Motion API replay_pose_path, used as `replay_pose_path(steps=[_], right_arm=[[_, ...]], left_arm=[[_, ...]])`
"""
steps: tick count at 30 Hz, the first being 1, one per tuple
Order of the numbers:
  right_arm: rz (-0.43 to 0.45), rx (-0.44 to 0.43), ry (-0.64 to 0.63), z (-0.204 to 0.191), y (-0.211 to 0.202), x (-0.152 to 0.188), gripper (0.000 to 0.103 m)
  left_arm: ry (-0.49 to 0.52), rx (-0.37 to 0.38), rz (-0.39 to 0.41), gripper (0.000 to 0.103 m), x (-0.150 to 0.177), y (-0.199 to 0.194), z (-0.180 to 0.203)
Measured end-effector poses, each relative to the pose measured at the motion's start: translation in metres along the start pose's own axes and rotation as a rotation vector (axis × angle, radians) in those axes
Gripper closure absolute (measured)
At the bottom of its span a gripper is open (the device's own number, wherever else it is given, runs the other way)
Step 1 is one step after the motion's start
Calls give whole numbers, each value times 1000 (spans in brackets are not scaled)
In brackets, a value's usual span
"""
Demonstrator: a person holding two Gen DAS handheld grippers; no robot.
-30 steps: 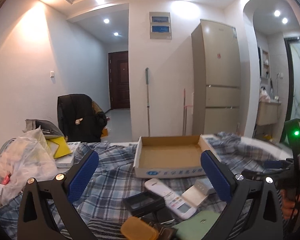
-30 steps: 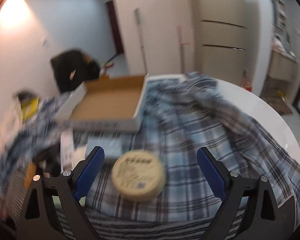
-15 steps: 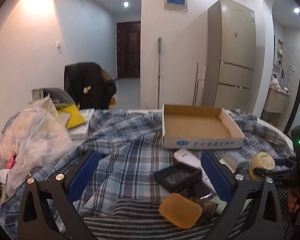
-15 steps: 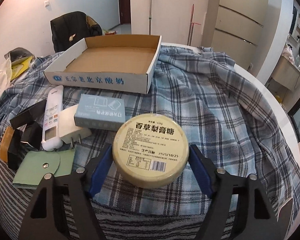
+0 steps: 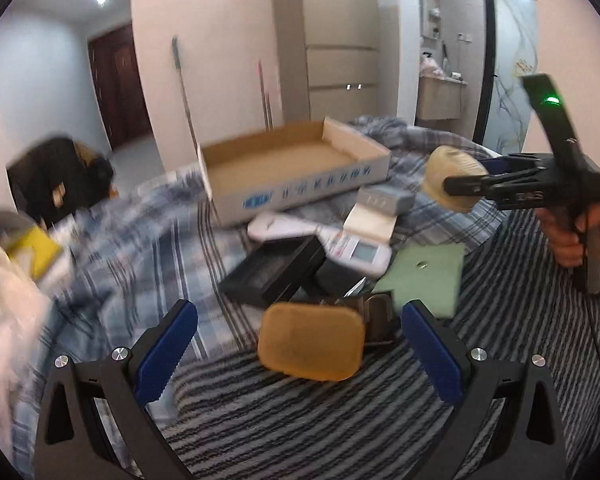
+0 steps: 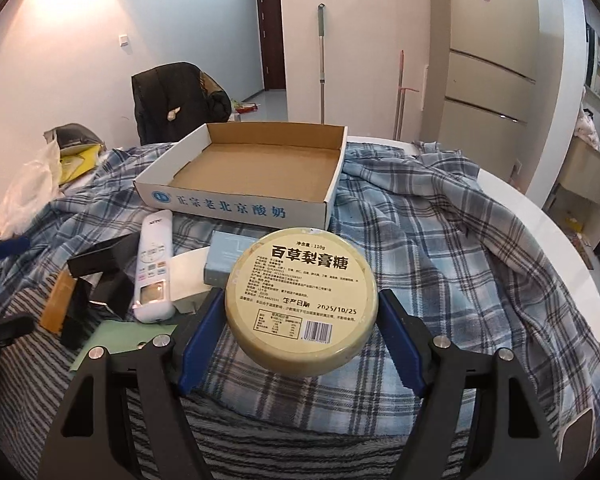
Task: Organize rigid objects
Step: 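Grasp the cream round tin with the right tool while the left tool grasps the orange block, then lower the orange block and cream tin into the white box, opening both tools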
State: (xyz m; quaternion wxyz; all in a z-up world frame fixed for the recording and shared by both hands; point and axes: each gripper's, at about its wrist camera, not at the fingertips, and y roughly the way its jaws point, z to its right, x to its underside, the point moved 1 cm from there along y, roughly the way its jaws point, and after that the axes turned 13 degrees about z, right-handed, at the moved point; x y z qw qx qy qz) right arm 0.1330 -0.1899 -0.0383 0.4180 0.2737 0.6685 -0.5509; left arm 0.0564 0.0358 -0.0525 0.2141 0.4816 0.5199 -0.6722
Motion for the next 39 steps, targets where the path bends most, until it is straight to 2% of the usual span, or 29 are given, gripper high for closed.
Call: replay_pose_path(steps=[3,4,5,6,8,12,16,23,29,31,35,39], right_arm=[[18,-40,8,-4,-4,-2,29],[27,-47,0,-6,-6,-2,29],[38,-52,-10,-8,-7,-3,29],[48,-59,-17,-11,-9,-3,29],[61,-75,-24,-14,-11,-2,29],[79,-81,-35,-17,-14,-3,29],[82,-82,-34,-17,-15,-2,29],[109,-80,-46,-18,-19,-3,29],[164,-28,-48,-15,-27,-13,29],[176,0,-48,-13,-31,-23,29],[186,-16,-17,-11,-42,-50,29],[244,25,-27,-16,-50,-84,29]], left_arm=[[-84,60,-38,0,3,6,-16],[-92,90,-56,4,3,8,-18],[-100,122,-85,15,4,11,-20],[-107,140,-100,19,4,14,-22],[-124,179,-124,21,6,20,-24],[-75,215,-159,22,8,26,-13],[-70,245,-179,38,9,27,-8],[-61,138,-129,38,0,18,-7],[-53,-11,-15,38,-29,-4,-5],[-66,-57,34,38,-43,-11,-3],[-84,-140,119,38,-72,-18,-1],[-126,-241,155,38,-113,-13,-6]])
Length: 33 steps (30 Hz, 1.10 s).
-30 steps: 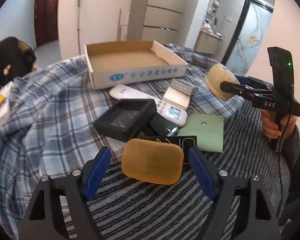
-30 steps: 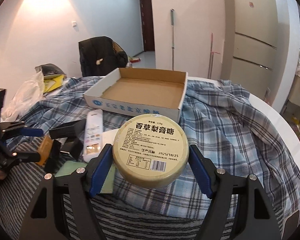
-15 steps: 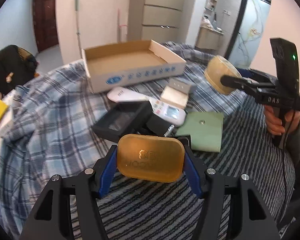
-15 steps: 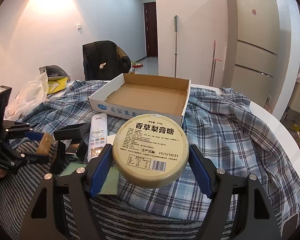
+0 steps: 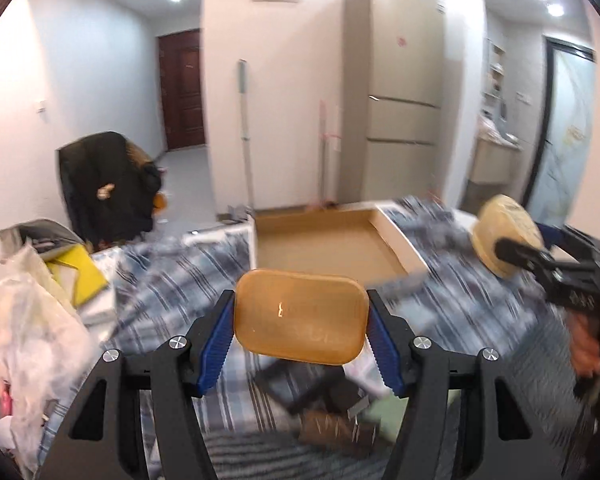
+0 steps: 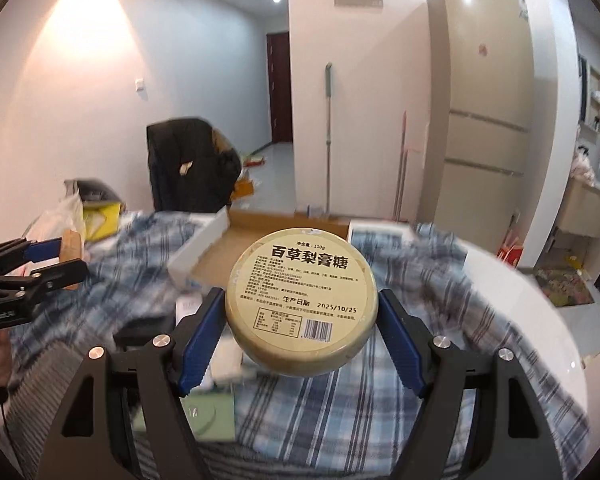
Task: Organize rigid objects
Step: 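Lower the orange block and cream tin into the white box, opening both tools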
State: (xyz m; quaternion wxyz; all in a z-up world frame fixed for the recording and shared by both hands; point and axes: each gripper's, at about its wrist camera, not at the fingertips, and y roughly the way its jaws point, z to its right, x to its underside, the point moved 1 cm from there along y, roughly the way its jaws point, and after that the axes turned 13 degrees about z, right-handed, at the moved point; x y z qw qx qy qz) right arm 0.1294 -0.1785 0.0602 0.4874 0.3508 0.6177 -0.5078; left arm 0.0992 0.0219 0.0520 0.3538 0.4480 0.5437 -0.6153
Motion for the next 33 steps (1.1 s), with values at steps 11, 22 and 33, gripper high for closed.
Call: replay_pose_path(steps=[11,22,33], right_arm=[[56,57,191,-5,53,-85,29],[-107,77,243,8,133,-19,29],[-263,62,200,9,172,29,29]], left_arm=[[19,-41,196,38,-110,31,14],[-14,-34,-192,38,-27,169,-7],[6,-41,-398,38,34,211,-5]])
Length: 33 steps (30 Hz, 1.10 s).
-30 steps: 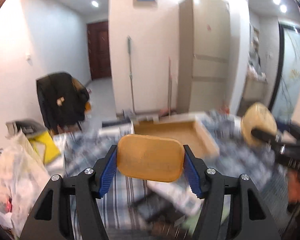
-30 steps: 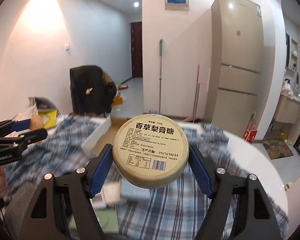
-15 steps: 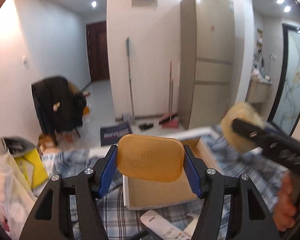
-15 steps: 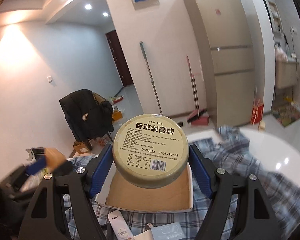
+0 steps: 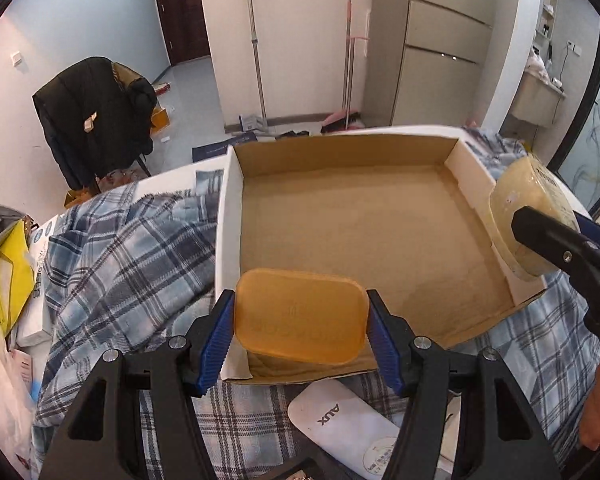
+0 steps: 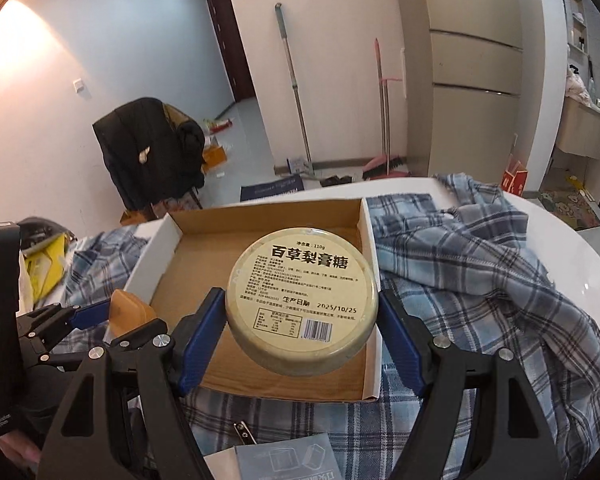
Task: Organize rigid objects
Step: 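Lower the orange block and cream tin into the white box, opening both tools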
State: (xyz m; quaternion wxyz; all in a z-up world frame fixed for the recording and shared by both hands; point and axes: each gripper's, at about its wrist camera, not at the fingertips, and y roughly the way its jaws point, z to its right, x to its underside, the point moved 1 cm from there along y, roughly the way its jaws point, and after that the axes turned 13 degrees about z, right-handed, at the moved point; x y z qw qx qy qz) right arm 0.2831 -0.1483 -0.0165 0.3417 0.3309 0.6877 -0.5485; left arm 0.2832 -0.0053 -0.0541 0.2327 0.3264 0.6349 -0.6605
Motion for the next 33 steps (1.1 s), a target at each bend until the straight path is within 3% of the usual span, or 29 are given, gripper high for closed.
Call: replay_pose_path(steps=[5,13,18,24,26,30,33], right_arm=[[-32,11,-1,7,9,3,29],[-77,1,1,13,20,8,29],[-104,-2,-26,9,27,12,29],[-111,25,-78,4,30,16,29],[-107,29,-91,3,31,17,29],[-100,43,-106,4,32,18,29],[-92,37,-112,2,31,17,27]], left_arm=[[22,12,-59,38,12,16,3],[43,0,-80,38,14,18,6],[79,-21,-63,27,15,17,14],[42,-18,41,24,1,-4,9],[17,-20,102,17,-6,-16,5],[3,-96,253,17,-17,-43,2],[-12,-107,345,17,-22,-59,0]])
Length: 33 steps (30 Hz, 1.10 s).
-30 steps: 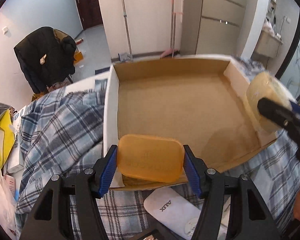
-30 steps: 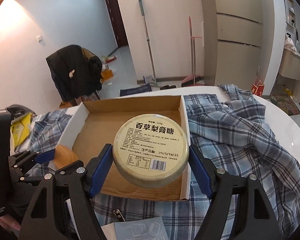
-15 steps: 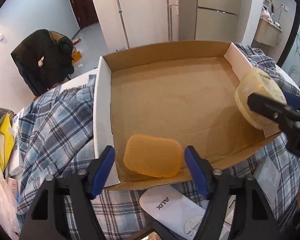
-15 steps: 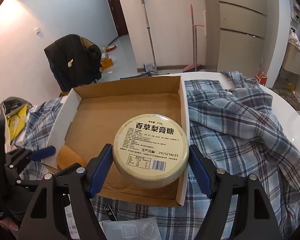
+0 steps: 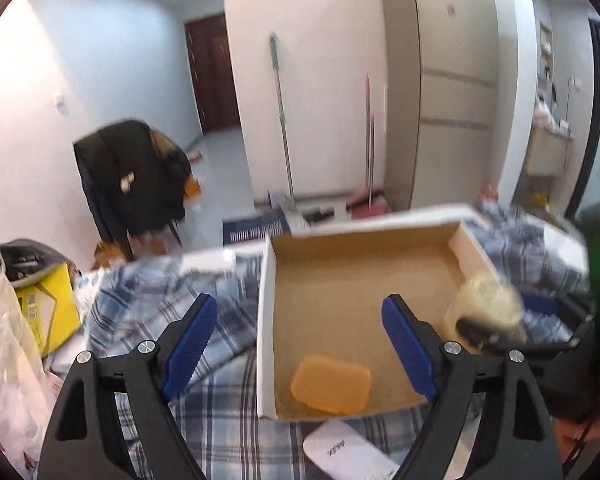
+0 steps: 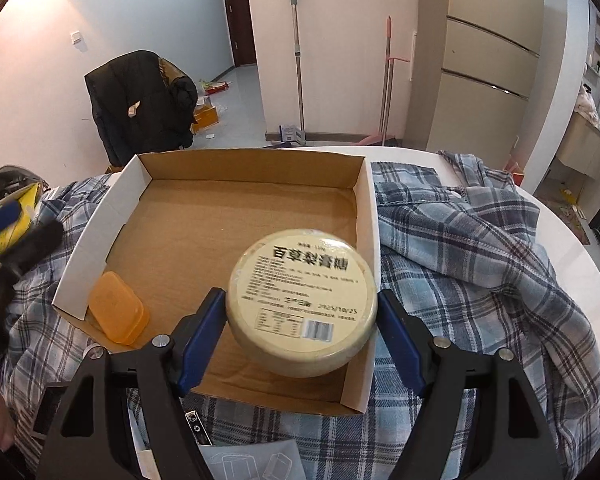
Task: Organize rigid objects
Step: 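Lower the orange block and cream tin into the white box, opening both tools, then withdraw both tools from the box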
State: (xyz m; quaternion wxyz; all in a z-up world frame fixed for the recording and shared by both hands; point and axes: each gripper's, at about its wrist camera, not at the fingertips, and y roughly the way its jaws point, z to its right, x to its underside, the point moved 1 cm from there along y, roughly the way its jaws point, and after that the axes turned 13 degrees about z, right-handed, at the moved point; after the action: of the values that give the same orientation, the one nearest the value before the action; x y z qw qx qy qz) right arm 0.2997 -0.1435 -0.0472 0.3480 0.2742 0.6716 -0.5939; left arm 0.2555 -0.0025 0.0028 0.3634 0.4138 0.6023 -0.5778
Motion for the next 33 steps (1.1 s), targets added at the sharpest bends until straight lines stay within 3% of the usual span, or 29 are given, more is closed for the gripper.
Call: replay_pose_path(steps=[3,5,8,10,13,17,23,27,30,33], right_arm=[[27,3,10,1,-6,-3,14],[30,25,20,3,-15,-9,14],[83,-37,82,9,-47,-26,14],[154,-60,115,12,-79,-39,14],[251,-56,120,12,-125,-54,11],[331,-62,116,4,-175,-61,8],[438,-131,74,-15,-221,-32,1],[439,-153,74,-20,-228,-8,1],[476,-151,68,-21,-224,4,1],[490,-138,51,-23,-212,13,1]], left_arm=[[-53,19,83,17,-12,-16,-6],[-91,28,137,16,-20,-30,-12],[-126,16,198,11,-30,-51,-17],[-131,17,244,11,-40,-69,-17],[-127,18,333,0,-51,-102,-16],[-55,17,406,0,-63,-144,-12],[-83,8,521,0,-51,-214,-15],[-68,4,571,0,-32,-241,-14],[-95,-34,680,0,-11,-259,-18],[-116,-22,675,0,1,-256,-23]])
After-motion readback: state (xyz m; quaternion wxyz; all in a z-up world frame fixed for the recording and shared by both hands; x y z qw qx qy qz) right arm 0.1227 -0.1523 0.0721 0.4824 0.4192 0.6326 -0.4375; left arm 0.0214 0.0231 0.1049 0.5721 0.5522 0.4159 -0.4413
